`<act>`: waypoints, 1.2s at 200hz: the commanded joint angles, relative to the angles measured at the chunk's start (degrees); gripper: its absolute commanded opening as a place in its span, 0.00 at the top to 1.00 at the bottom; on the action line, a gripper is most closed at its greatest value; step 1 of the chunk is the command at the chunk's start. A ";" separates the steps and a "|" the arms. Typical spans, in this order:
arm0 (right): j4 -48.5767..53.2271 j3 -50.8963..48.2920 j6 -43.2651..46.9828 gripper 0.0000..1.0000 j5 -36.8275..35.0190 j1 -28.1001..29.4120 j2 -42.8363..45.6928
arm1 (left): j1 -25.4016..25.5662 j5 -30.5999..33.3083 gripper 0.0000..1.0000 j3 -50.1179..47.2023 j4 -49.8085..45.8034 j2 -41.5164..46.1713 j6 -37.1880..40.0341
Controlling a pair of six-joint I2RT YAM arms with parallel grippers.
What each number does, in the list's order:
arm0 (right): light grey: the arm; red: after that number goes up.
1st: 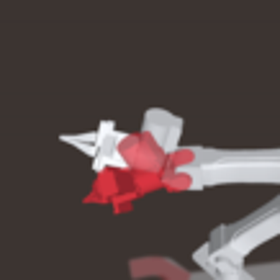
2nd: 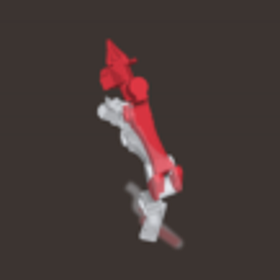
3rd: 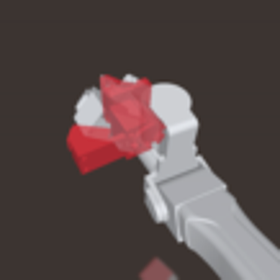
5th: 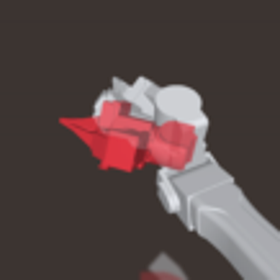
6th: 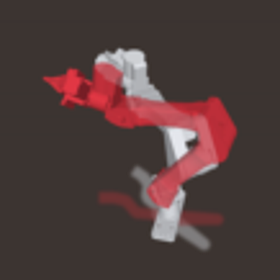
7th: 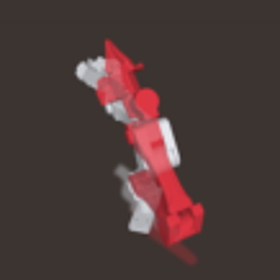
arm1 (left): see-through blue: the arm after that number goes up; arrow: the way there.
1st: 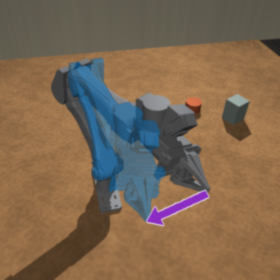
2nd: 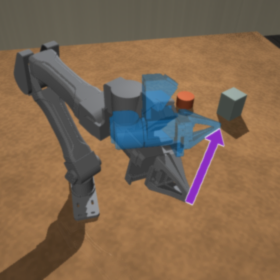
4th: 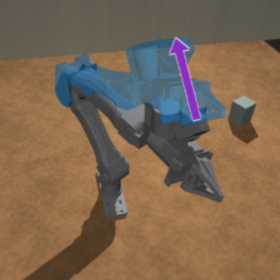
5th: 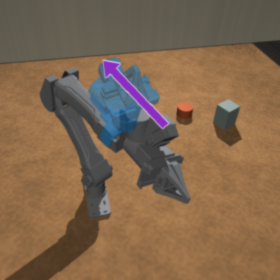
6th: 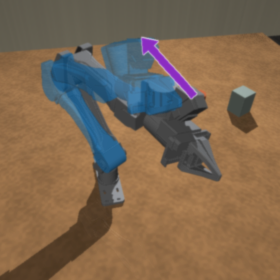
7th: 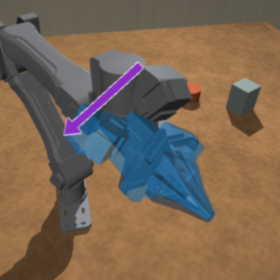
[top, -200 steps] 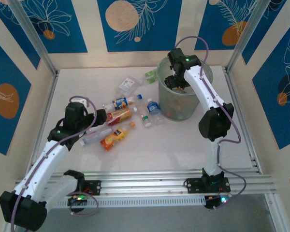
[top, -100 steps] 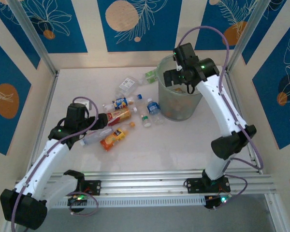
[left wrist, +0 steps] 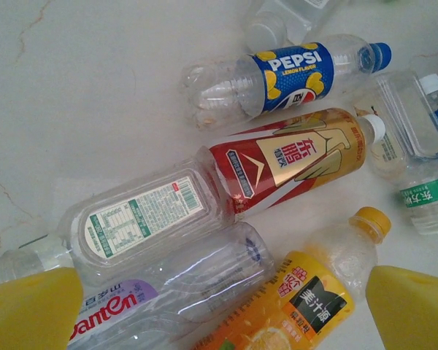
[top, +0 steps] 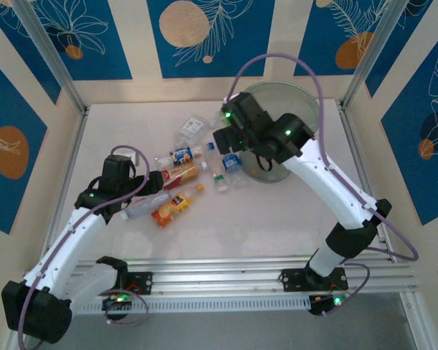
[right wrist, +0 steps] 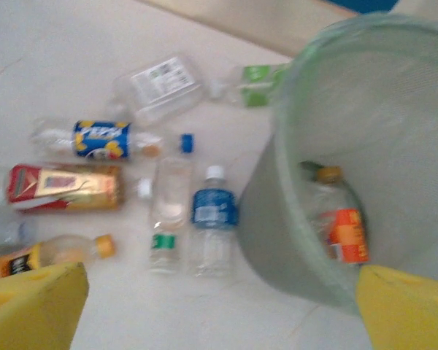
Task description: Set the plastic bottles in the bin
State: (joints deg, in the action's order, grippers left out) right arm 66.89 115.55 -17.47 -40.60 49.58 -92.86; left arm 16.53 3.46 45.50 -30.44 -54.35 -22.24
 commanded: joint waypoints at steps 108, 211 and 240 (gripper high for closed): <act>-5.92 -12.80 -15.38 0.35 8.51 0.50 -21.54 | 0.52 3.29 0.00 -0.82 1.91 2.00 -1.71; -9.00 -18.33 -16.02 0.35 4.88 -6.03 -24.08 | 0.52 3.74 0.00 -1.46 1.52 2.74 -1.58; -9.67 -18.81 -15.07 0.36 3.97 -7.23 -24.86 | 0.56 3.56 0.00 -1.55 1.61 2.67 -1.75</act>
State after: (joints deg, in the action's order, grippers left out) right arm 58.13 97.21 -32.38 -34.76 43.13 -116.90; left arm 16.53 6.50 44.38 -29.23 -52.18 -23.68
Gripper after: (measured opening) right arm 0.645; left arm 0.995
